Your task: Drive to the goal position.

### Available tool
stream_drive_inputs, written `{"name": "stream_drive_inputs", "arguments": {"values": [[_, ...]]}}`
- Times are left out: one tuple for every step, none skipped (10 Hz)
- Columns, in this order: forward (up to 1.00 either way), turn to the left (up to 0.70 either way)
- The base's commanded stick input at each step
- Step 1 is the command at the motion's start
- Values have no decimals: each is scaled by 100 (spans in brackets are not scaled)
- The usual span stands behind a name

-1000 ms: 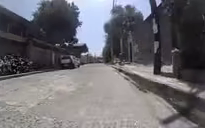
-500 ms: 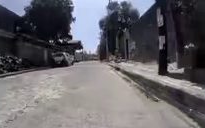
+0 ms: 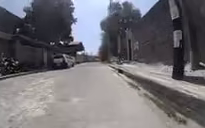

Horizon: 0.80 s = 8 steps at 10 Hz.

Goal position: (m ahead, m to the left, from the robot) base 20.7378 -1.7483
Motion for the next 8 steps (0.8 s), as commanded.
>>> {"name": "stream_drive_inputs", "arguments": {"values": [[100,2],[100,2],[100,2],[100,2],[100,2],[100,2],[100,2],[100,2]]}}
